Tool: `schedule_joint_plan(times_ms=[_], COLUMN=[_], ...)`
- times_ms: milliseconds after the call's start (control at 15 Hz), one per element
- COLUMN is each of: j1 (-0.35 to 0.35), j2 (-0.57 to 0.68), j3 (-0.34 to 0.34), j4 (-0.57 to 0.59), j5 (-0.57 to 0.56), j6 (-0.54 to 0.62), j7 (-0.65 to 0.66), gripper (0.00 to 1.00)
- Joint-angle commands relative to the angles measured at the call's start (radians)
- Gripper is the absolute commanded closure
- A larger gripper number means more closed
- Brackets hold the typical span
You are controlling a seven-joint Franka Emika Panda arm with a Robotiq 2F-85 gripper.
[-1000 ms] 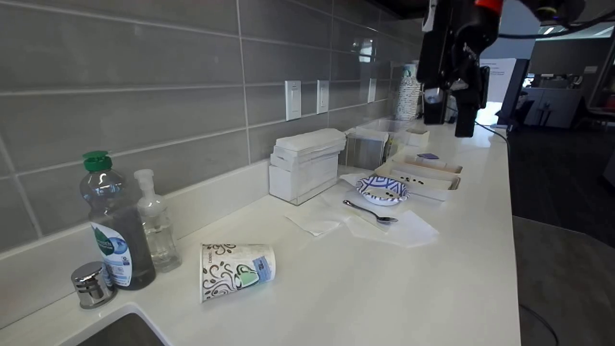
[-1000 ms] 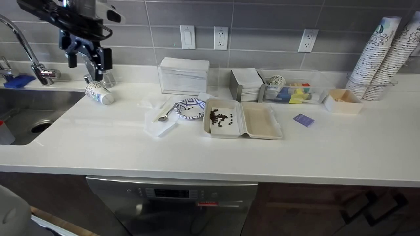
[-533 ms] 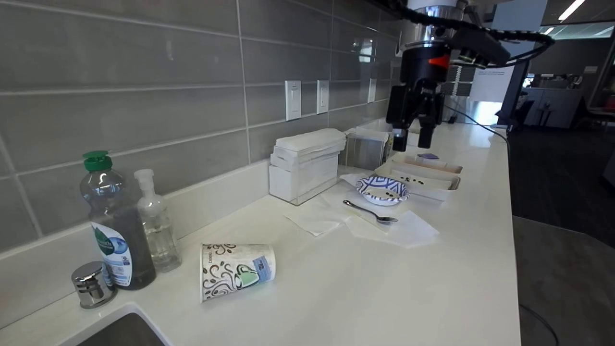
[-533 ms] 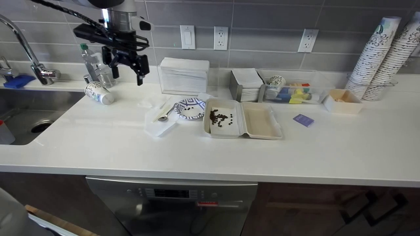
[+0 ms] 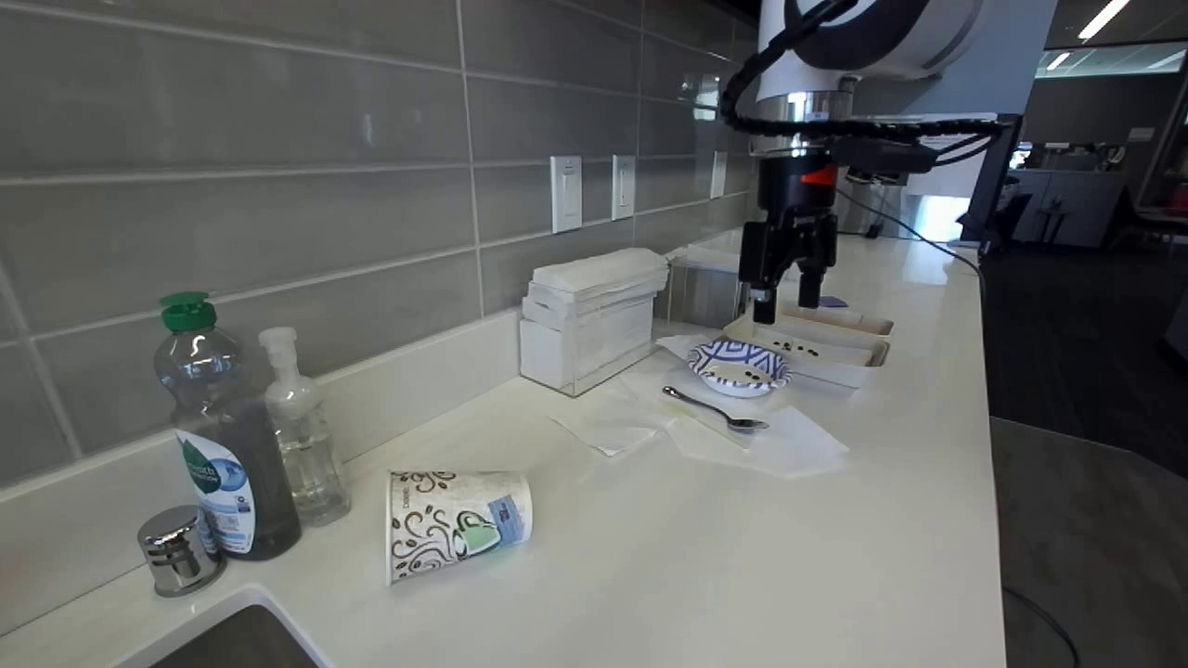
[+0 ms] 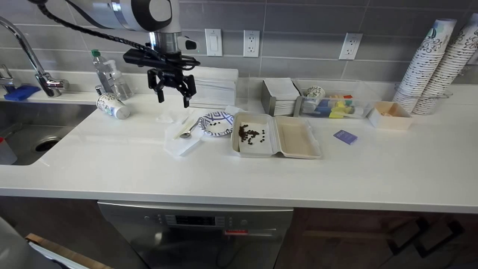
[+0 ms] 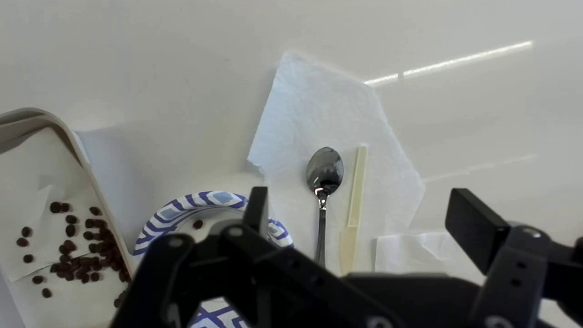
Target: Place some of the pack's contents into the paper plate using the spoon
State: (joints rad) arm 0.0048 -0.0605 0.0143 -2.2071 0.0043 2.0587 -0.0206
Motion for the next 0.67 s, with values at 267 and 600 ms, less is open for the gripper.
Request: schedule_joint_plan(times_ms=[267,600], j1=[0.001,0.002], j2=[0.073,0.08], j3=[-0.005,-0.005], j4=[0.007,0.006], j5=[0.0,-0.044], j6=[0.038,0.058], j7=[0.001,0.01], gripper=[0.0,0.0])
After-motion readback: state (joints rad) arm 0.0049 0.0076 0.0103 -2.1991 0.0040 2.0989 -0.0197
